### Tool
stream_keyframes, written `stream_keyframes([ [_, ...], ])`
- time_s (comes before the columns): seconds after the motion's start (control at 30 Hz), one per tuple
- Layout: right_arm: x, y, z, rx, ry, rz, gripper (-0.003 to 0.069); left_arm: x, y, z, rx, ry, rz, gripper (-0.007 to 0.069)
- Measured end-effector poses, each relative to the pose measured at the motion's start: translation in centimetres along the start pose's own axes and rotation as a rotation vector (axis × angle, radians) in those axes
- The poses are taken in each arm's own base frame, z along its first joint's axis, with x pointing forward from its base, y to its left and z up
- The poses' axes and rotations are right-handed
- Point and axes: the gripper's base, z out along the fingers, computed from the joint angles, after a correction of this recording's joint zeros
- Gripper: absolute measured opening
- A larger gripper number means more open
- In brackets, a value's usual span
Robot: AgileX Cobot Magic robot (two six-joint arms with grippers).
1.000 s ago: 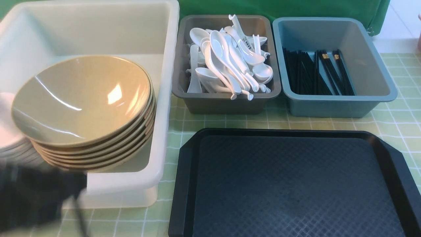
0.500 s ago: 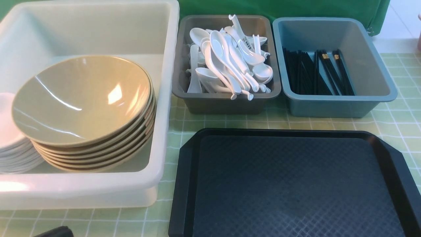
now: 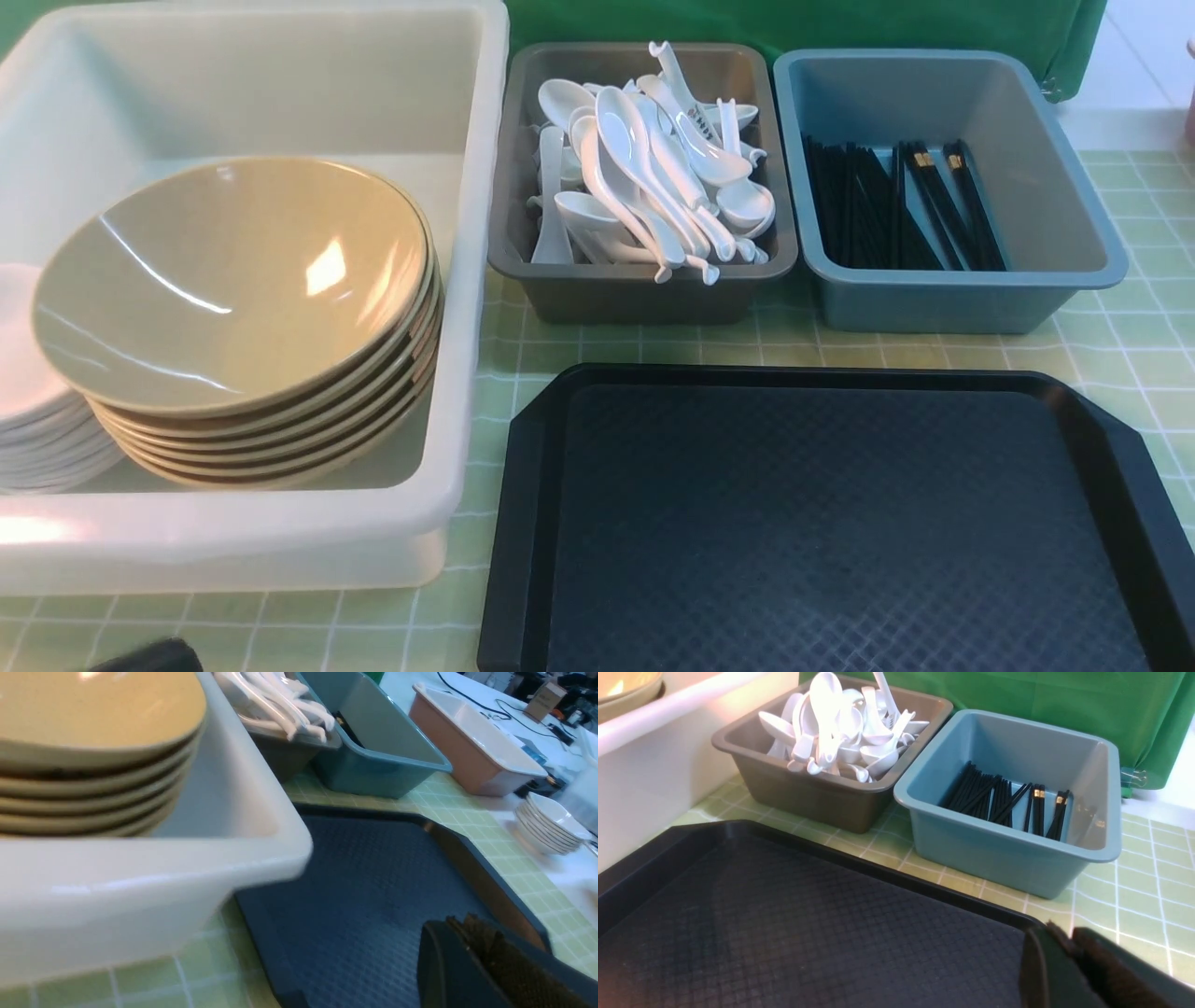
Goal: On green table put chopsticks spoon bowls plates into blue grey white boxes.
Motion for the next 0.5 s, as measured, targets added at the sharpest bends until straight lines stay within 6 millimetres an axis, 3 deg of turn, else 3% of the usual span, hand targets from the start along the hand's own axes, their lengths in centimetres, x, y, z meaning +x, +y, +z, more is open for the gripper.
stream_keyframes([
  [0.13, 0.0, 0.0, 0.0, 0.0, 0.0, 0.0, 0.0076, 0.0, 2.2, 1.2, -0.153, -0.15, 0.091, -0.0001],
  [0.23, 0.0, 0.0, 0.0, 0.0, -0.001, 0.0, 0.0077, 1.4, 4.4, 2.4, -0.304, -0.221, 0.146, -0.0001],
  [0.37, 0.0, 0.0, 0.0, 0.0, 0.0, 0.0, 0.0078, 4.3, 6.5, 3.4, -0.429, -0.192, 0.235, -0.0001],
  [0.5, 0.0, 0.0, 0.0, 0.0, 0.0, 0.0, 0.0085, 7.0, 7.8, 4.1, -0.491, -0.095, 0.183, -0.0001],
])
